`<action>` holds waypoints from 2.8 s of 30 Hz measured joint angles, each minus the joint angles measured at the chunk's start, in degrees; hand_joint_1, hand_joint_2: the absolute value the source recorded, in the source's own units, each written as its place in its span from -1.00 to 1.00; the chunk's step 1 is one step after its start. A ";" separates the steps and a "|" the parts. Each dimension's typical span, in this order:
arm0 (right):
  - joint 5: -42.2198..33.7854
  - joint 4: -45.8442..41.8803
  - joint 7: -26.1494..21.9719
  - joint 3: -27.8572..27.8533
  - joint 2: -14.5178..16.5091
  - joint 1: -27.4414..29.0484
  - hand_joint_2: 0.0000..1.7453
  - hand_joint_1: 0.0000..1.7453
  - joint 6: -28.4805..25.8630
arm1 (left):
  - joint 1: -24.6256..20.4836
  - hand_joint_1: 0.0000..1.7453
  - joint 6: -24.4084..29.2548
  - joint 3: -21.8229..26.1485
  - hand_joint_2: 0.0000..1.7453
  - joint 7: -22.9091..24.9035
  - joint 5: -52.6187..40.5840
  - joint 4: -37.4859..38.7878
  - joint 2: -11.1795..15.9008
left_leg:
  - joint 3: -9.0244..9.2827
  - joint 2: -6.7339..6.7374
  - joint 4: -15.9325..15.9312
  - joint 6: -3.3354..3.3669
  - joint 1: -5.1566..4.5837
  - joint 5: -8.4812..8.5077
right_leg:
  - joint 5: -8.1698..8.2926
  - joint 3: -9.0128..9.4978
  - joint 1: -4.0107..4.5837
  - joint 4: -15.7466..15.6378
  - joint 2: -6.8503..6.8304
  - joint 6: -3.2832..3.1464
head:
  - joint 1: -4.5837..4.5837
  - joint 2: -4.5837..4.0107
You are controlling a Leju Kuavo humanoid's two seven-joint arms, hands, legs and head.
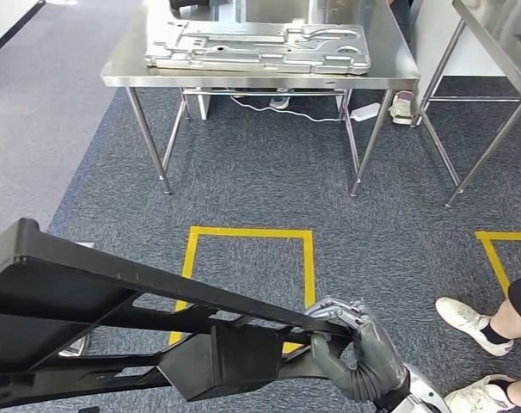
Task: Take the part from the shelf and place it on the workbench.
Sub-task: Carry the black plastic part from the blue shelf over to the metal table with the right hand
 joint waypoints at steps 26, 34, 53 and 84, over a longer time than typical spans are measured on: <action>0.46 -0.51 -0.07 -0.62 0.22 0.04 1.00 1.00 -0.10 | 0.08 -1.00 0.14 0.13 1.00 -0.28 0.00 0.00 -0.13 | -2.22 -0.44 1.14 3.88 -2.19 0.70 | -3.73 -4.74 1.51 10.26 0.08 -0.92 | -0.03 0.00; 0.61 -0.54 -0.09 -0.88 0.29 0.08 1.00 1.00 -0.10 | -0.10 -1.00 0.10 0.13 1.00 -0.29 0.00 0.00 -0.13 | -1.72 -0.43 2.59 1.41 -2.13 -1.48 | -0.12 -0.40 1.58 0.25 -0.18 -3.36 | -0.09 0.00; 0.66 -0.54 -0.18 -0.91 0.70 0.04 1.00 1.00 -0.04 | 0.05 -1.00 0.05 0.22 1.00 -0.50 0.00 0.00 -0.10 | -2.07 -0.42 0.93 3.73 -2.06 0.64 | -7.84 -5.23 1.52 13.37 0.01 -1.42 | -0.09 0.00; -0.75 -0.46 0.11 -1.23 1.29 0.28 1.00 1.00 1.52 | 0.15 -1.00 0.05 0.33 1.00 -1.04 0.17 0.00 0.08 | -1.93 -0.42 1.55 3.60 -1.99 -0.15 | -8.69 -5.31 1.48 14.76 0.01 -1.35 | -0.14 0.00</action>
